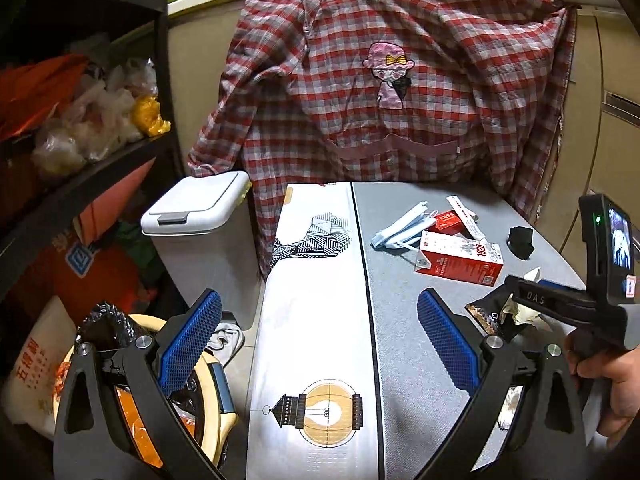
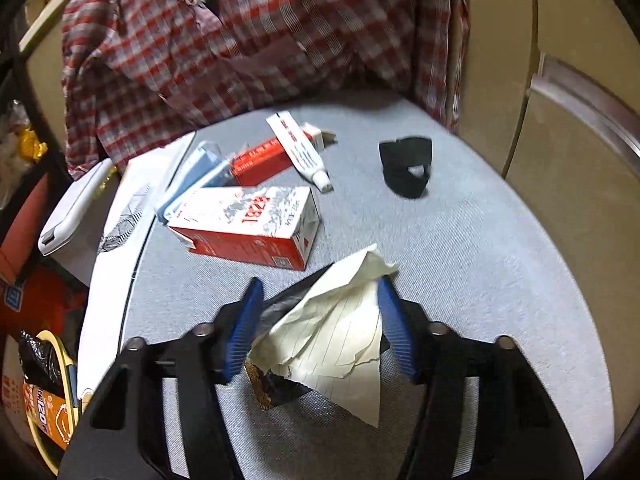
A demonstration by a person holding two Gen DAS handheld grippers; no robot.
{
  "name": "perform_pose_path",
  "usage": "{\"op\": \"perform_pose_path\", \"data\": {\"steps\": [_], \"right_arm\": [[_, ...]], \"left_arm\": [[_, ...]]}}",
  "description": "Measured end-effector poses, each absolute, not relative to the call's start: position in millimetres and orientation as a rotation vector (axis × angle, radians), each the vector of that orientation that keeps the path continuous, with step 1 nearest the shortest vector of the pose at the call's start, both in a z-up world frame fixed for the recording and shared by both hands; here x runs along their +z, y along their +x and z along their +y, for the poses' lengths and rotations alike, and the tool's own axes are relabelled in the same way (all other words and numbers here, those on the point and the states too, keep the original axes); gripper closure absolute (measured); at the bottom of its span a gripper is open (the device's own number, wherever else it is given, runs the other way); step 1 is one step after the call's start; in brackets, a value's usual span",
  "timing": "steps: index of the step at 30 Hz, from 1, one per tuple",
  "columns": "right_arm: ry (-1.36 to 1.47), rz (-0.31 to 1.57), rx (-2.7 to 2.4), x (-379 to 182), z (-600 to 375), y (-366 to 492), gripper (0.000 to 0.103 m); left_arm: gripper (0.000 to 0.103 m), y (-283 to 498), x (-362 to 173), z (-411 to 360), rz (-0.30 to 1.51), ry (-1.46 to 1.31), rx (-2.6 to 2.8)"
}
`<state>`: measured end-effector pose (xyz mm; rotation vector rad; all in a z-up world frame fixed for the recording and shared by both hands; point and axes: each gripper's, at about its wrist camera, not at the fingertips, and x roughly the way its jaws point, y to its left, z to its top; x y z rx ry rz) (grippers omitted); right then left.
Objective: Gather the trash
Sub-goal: 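Close the right tool on the white paper napkin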
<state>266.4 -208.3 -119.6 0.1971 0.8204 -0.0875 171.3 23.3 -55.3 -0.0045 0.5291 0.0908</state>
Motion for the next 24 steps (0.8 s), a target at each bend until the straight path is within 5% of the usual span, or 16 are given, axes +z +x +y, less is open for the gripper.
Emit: {"op": "perform_pose_path", "data": {"steps": [1,4,24], "right_arm": [[0.2,0.835,-0.087,-121.8,-208.7,267.6,0.076],[0.197,0.847,-0.095,-122.1,-211.1,266.5,0.095],[0.209,0.649,-0.187,-24.5,-265.5,171.8,0.097]], "left_arm": [[0.008,172.0,-55.7,23.7,0.53,-0.005,0.093],[0.008,172.9,-56.5,23.9,0.528,-0.006,0.095],[0.008,134.0,-96.6,-73.4,0.591,0.028,-0.318]]}}
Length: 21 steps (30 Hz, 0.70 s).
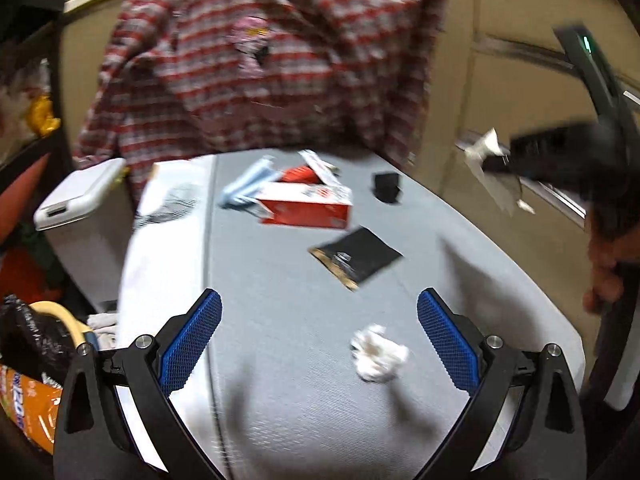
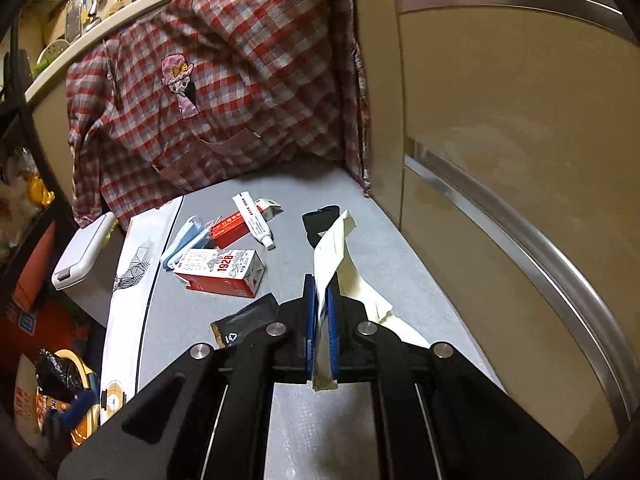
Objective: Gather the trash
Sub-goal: 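Close the right tool on the white paper napkin, then close the left tool on the crumpled white tissue while the right tool holds the napkin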
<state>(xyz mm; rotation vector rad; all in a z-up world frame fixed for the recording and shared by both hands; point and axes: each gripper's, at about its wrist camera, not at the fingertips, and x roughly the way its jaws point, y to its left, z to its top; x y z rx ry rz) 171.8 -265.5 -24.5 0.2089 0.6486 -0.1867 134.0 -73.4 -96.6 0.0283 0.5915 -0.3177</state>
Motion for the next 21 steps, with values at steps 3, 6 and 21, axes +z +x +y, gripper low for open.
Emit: {"op": "perform_pose_path", "data": {"steps": [3,6,21], "right_arm": [[0.213,0.643,-0.192,-23.0,-269.5,163.7,0.097],[0.228,0.645,-0.194,-23.7,-274.0,158.2,0.097],[0.212,0.652,-0.17,-29.4,-270.8,158.1,0.097]], "left_arm": [[0.014,137.6,-109.3,-84.9,0.645,0.036,-0.37],[0.023,144.7,-123.5,-90.7,0.711,0.036,-0.394],[0.097,150.7,-120.8,-83.8,0.779,0.028,-0.421]]}}
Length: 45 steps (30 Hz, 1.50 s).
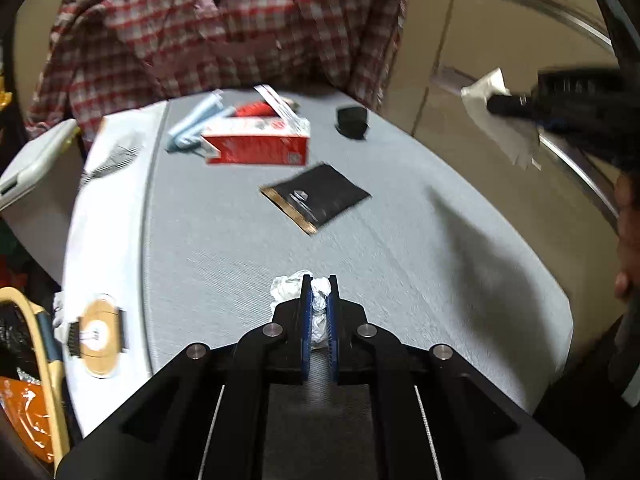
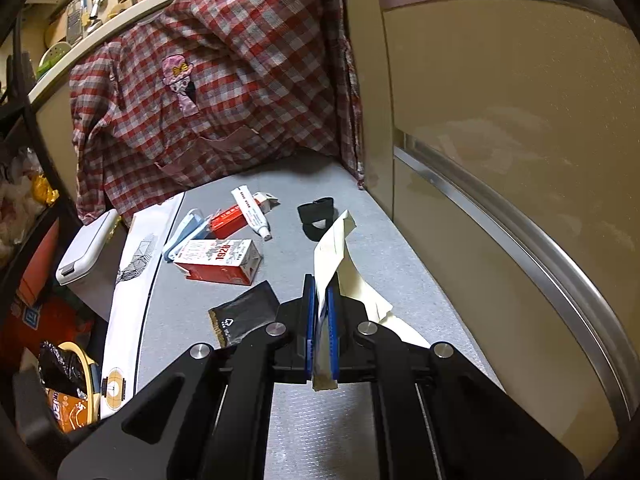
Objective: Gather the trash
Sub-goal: 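Close the left tool on the crumpled white tissue while the right tool holds the napkin, then carry the held napkin and tissue over the black-lined bin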
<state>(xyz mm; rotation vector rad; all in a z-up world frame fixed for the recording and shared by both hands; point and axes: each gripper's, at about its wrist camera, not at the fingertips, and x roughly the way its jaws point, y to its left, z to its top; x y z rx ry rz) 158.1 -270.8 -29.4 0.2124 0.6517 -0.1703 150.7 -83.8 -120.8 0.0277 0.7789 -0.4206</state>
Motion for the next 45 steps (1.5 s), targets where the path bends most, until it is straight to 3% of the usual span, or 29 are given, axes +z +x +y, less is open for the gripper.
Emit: {"op": "perform_pose_path", "data": {"steps": [10,21,35,45], "right_arm": [[0.141,0.634,-0.077,-19.2,-226.2,150.7,0.097],[0.074,0.69,0.209,-18.1,-107.6,128.4,0.097],[-0.036,0.683,0.524,-3.6,32.5,100.7,0.097],[-0.086,0.664,0.645,3.7,96.3,92.0,0.097]], "left_arm": [[0.097,146.3,-71.0,-26.8,0.711,0.007,-0.253],[0.097,114.5,-16.0,61.9,0.662,-0.006,-0.026],[0.097,65.9,8.5,196.5,0.615,-0.15,0.209],[0.097,52.0,2.9,247.9,0.59,-0.239,0.261]]}}
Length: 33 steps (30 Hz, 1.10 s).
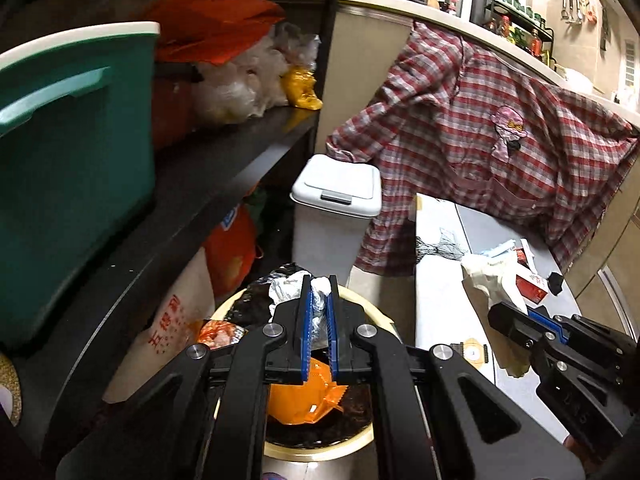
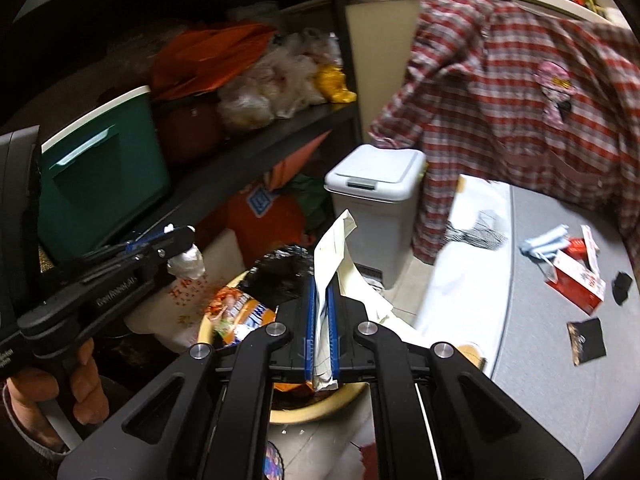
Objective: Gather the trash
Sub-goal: 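Carry the held napkin and tissue over the black-lined bin, then open both tools to drop the napkin and tissue into the bin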
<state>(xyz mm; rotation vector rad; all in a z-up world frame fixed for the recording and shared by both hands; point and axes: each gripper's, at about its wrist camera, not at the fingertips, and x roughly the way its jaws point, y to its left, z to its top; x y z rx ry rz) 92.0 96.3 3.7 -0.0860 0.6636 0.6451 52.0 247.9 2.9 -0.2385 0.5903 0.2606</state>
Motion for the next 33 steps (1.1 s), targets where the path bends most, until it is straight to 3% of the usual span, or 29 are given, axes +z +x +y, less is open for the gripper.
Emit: {"op": "perform_pose_path", "data": {"steps": [14,17,18,19,21,22,25,33], "right_arm": [[-0.126,0.704,0.694,-15.5,141.2,107.0,0.096],[-0.119,0.717,0.688,-19.8,144.4,114.3,0.092],[-0.114,0.723,0.689,-20.6,144.5,116.2,0.088],[-0.109,0.731,0.688,-21.6,144.6,119.2,0.081],[-0.099,0.734,0.671,-23.5,144.5,123.8,0.065],[-0.095,0.729,0.658,-23.9,143.6,125.6,0.059],[-0.088,0.732,0.642,-25.8,142.2,129.6,0.056],[-0.074,0.745,0.621,-28.7,135.5,133.2,0.054]], "left_arm": [[0.097,59.1,-10.8,269.1,0.61,-0.275,0.267],[0.094,62.0,-13.7,274.6,0.62,-0.279,0.302],[0.081,62.4,-14.5,277.0,0.621,-0.284,0.323],[0.049,62.5,-14.7,278.8,0.625,-0.289,0.337],[0.02,60.4,-13.5,281.4,0.608,-0.295,0.382],[0.02,58.7,-12.1,281.6,0.594,-0.29,0.4],[0.018,60.3,-12.8,281.2,0.604,-0.252,0.422],[0.018,63.6,-13.1,276.2,0.622,-0.218,0.418]]}}
